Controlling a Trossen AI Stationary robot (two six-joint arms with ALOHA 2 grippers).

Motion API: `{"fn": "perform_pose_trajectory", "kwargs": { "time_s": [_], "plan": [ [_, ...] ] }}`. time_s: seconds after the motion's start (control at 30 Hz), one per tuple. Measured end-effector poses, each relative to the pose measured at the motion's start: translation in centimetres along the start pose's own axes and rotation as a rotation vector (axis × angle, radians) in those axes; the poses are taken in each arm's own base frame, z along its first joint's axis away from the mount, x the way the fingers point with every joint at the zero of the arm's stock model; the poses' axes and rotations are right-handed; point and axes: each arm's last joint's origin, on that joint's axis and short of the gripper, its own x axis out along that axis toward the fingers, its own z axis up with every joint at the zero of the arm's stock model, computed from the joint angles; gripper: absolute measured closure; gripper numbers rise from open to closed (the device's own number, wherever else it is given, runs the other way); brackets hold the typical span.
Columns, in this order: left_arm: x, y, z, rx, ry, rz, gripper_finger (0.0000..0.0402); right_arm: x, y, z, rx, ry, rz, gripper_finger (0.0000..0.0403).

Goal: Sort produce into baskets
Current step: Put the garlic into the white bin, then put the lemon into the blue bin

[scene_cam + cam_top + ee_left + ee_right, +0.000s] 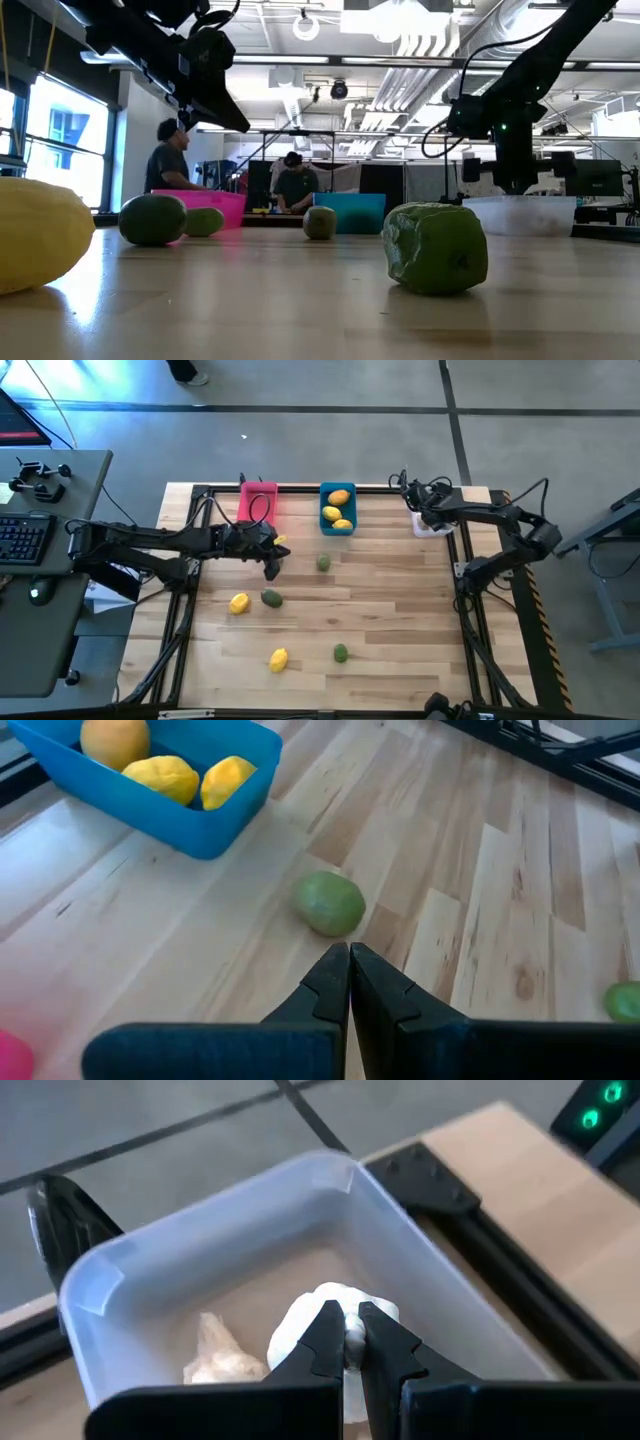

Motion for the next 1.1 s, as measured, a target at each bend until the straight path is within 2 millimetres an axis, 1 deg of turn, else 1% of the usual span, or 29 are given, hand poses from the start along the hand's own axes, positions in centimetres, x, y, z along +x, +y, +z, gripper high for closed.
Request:
{"fn": "perform_pose_trajectory", "kwargs": {
  "time_s": [0.1, 0.2, 0.3, 0.4, 0.5, 0.57, 0.63, 0.7, 0.77, 0.83, 0.9, 0.93, 0.97, 1.0, 1.1],
  "plan": [
    [0.0, 0.0, 0.0, -0.013, 0.0, 0.001, 0.0402, 0.3, 0.0, 0.1, 0.021, 0.017, -0.001, 0.04],
    [0.0, 0.0, 0.0, -0.022, 0.0, 0.002, 0.0401, 0.5, -0.1, 0.5, 0.016, 0.033, -0.007, 0.0383],
    [0.0, 0.0, 0.0, -0.046, 0.005, 0.004, 0.0402, 0.6, 0.1, 1.1, -0.03, 0.064, 0.007, 0.0347],
    [0.0, 0.2, 0.0, -0.066, 0.008, 0.011, 0.04, 0.4, 0.1, 1.2, -0.06, 0.099, 0.002, 0.03],
    [0.0, 0.4, 0.0, -0.07, 0.004, 0.023, 0.0388, 0.2, -0.1, 1.2, -0.132, 0.148, -0.001, 0.0257],
    [0.0, 0.6, 0.0, -0.068, 0.024, 0.03, 0.0375, 0.0, -0.1, 1.2, -0.187, 0.185, -0.002, 0.0236],
    [-0.2, 0.8, 0.1, -0.068, 0.06, 0.047, 0.0363, -0.5, 0.0, 1.4, -0.236, 0.204, 0.007, 0.0228],
    [-0.4, 0.8, 0.2, -0.05, 0.096, 0.059, 0.0359, -1.1, 0.0, 1.5, -0.285, 0.217, 0.03, 0.0234],
    [-0.7, 0.7, 0.5, -0.015, 0.134, 0.061, 0.0364, -2.1, 0.1, 1.6, -0.35, 0.203, 0.079, 0.0256],
    [-1.2, 0.4, 1.0, 0.013, 0.179, 0.036, 0.0378, -3.6, 0.4, 2.1, -0.4, 0.163, 0.156, 0.0292],
    [-1.7, 0.2, 1.4, 0.021, 0.233, 0.011, 0.0394, -5.3, 0.7, 2.5, -0.445, 0.115, 0.25, 0.0342],
    [-2.0, 0.1, 1.4, 0.015, 0.268, 0.002, 0.0398, -6.1, 0.9, 2.7, -0.472, 0.089, 0.308, 0.037],
    [-2.3, 0.0, 1.4, 0.003, 0.299, -0.005, 0.0398, -7.0, 1.1, 2.9, -0.498, 0.062, 0.379, 0.0386],
    [-2.5, -0.2, 1.4, -0.012, 0.33, -0.007, 0.0397, -7.9, 1.3, 3.1, -0.517, 0.039, 0.447, 0.0392],
    [-3.3, -0.6, 1.0, -0.072, 0.434, 0.01, 0.04, -10.1, 1.4, 3.2, -0.544, 0.016, 0.631, 0.0387]
  ]
}}
